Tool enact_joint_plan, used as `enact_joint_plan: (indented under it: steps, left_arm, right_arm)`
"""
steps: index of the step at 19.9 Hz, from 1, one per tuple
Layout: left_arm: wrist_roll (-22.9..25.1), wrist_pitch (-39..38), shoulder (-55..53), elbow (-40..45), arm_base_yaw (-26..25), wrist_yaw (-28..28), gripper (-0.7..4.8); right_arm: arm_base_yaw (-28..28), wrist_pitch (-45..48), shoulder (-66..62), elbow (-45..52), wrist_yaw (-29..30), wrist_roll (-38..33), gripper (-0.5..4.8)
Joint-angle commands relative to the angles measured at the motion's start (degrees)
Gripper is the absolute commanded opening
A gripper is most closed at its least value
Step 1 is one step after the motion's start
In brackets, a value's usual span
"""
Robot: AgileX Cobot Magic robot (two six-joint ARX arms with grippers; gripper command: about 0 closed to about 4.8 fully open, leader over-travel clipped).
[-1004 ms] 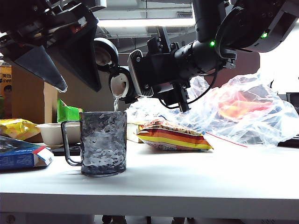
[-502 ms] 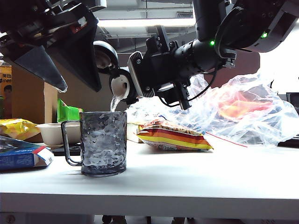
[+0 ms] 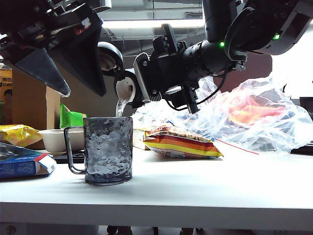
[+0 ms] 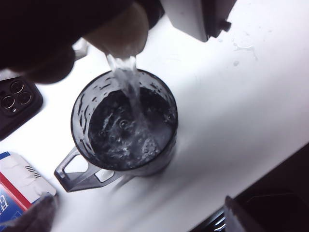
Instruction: Pick up the black thermos, pour some water into the cup, then place the black thermos back on the table.
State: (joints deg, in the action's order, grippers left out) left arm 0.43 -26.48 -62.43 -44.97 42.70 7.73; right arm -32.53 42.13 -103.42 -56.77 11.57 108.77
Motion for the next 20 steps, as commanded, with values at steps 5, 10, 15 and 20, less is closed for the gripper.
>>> enact_joint_plan:
  steps: [5,10,15,20]
  left_arm:
    - [0.22,0.26,0.15,0.00,0.00,0.20,4.79]
    - [0.20,0.24,0.15,0.00,0.00,0.17,4.79]
    - [0.15,0.24,0.15,0.00,0.00,0.15,4.79]
    - [-0.46,0.22,0.15,0.00,0.00,0.15,4.79]
  right_arm:
    - [-0.17,3.15,0.52,-0.63,0.13,-0.09,1.03]
    - [-0.17,3.10,0.52,-0.59,0.17,-11.13,1.02]
    - [-0.17,3.10,0.52,-0.61,0.00,-33.29,1.02]
    - [-0.17,3.08,0.52,-0.61,0.85,-44.22,1.03]
